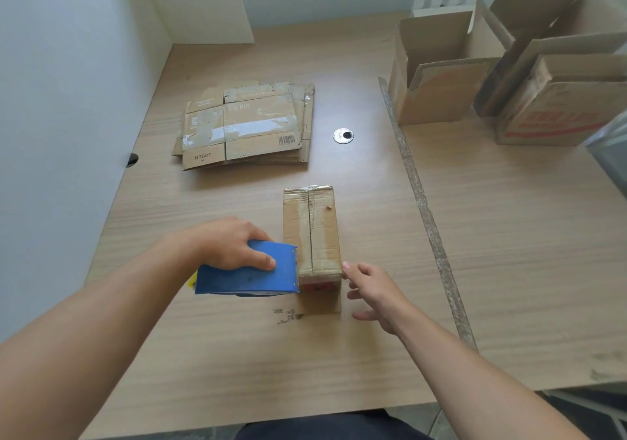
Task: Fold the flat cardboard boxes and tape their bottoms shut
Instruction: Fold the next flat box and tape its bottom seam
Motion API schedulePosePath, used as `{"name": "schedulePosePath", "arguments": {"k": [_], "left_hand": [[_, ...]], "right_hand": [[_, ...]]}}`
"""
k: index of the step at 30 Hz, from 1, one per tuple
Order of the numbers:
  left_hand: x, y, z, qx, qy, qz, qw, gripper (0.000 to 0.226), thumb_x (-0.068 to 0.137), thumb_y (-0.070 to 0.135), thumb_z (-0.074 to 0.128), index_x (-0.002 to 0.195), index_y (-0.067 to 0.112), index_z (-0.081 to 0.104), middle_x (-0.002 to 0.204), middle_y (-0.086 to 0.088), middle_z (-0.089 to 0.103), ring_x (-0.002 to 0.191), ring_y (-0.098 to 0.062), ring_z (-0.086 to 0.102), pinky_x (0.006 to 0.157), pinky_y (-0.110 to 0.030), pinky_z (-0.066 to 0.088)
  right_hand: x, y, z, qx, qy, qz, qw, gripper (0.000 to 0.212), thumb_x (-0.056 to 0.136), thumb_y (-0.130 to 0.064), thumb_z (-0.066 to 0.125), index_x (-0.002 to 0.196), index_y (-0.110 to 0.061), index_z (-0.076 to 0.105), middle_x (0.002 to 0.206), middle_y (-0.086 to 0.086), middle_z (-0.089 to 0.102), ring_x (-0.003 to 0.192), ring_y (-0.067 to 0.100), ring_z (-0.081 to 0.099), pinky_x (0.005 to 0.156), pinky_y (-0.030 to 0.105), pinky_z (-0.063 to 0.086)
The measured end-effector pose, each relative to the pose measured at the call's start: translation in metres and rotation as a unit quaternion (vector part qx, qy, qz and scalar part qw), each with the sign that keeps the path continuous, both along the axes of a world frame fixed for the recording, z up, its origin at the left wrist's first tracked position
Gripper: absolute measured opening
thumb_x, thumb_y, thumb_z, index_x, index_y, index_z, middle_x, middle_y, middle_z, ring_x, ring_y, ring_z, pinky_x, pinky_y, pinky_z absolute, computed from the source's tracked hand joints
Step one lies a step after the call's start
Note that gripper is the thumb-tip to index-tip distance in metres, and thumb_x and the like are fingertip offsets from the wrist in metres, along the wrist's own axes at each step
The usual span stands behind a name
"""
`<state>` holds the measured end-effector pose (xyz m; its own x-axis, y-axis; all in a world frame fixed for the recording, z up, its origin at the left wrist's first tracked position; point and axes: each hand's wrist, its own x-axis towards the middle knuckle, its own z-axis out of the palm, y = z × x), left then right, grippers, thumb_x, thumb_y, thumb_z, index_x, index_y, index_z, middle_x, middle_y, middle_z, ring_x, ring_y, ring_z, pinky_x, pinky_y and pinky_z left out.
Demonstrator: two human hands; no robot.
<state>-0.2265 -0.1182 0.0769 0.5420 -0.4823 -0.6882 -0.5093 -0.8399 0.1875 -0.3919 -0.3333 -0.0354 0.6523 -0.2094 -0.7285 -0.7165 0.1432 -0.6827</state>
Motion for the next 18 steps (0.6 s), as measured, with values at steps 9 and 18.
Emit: {"name": "schedulePosePath", "arguments": {"k": [9,18], "left_hand": [[0.008,0.001,0.002,0.034,-0.012,-0.031,0.999,0.041,0.083,0.066,0.059,0.118,0.046,0.064,0.105,0.019,0.066,0.098,-0.008,0.059,0.091,-0.036,0.049],[0.003,-0.006,0.002,0.024,-0.017,-0.032,0.999,0.043,0.082,0.067,0.059,0.122,0.050,0.060,0.109,0.020,0.065,0.101,-0.009,0.058,0.093,-0.034,0.048]], "right_hand": [[0.002,0.004,0.007,-0.249,-0.157,0.110,0.949,0.043,0.095,-0.040,0.060,0.057,-0.020,0.054,0.067,-0.007,0.049,0.068,0.008,0.049,0.059,0.015,0.033],[0.000,0.012,0.020,-0.123,-0.064,0.030,0.990,0.031,0.081,-0.037,0.077,0.064,-0.018,0.060,0.065,-0.005,0.058,0.066,0.009,0.055,0.061,0.024,0.041]]}}
